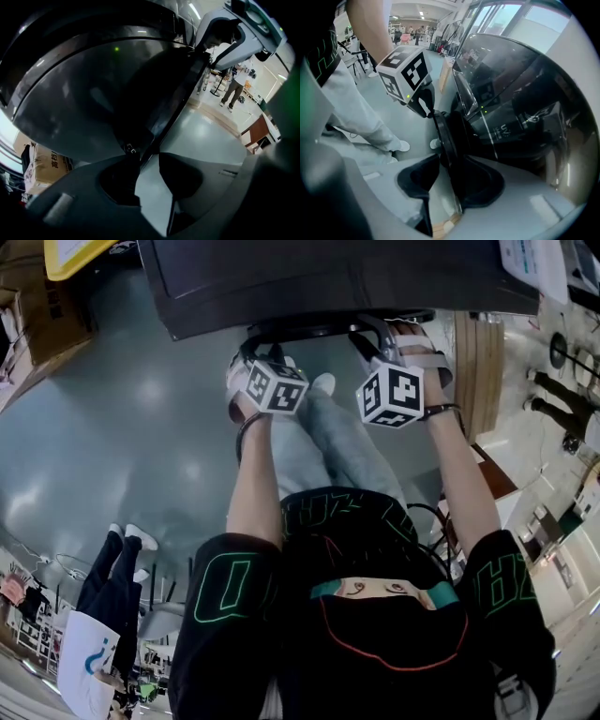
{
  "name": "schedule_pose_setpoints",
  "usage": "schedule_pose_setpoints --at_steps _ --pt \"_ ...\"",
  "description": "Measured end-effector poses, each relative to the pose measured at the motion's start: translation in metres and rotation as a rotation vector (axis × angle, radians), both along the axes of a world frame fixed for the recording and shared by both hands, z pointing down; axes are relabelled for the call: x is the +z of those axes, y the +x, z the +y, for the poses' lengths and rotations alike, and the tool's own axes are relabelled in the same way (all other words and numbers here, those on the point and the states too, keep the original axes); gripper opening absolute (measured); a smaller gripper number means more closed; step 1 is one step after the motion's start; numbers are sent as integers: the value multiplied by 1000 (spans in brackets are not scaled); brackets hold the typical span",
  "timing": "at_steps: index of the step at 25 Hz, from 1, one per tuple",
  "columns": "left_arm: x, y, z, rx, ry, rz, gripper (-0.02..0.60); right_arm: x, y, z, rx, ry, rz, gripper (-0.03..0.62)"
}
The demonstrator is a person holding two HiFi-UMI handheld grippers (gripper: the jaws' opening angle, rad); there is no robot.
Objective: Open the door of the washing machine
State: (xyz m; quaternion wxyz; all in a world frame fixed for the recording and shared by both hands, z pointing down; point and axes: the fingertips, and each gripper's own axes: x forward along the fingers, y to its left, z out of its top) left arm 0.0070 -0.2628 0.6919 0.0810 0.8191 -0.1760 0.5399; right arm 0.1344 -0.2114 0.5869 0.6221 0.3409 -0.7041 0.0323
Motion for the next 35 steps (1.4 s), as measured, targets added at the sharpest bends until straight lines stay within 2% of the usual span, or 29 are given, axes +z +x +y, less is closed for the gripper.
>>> schedule_pose_setpoints --at_steps 5,8,14,19,23,27,32,35 --pt "3 -3 18 -15 19 -34 121 1 -3 10 -57 -9 -17 144" --pt "4 -13 42 -47 -2 -53 123 2 -10 30 -96 -20 -37 144" --pt "5 -26 100 -217 -19 -75 124 4 -20 65 -238 -35 -57 153" --pt "6 -25 145 -296 -12 -78 124 4 -18 98 -294 -47 -51 155" --pt "5 -26 159 -368 18 -57 124 4 -19 105 -337 -31 -49 156" --pt "5 -26 186 -429 13 -22 124 4 -18 123 -386 -48 -43 158" --pt "3 -21 217 -488 -42 52 124 7 -13 145 -439 -68 -16 160" --pt "4 -19 226 -513 -42 74 121 7 -11 151 -460 -72 5 160"
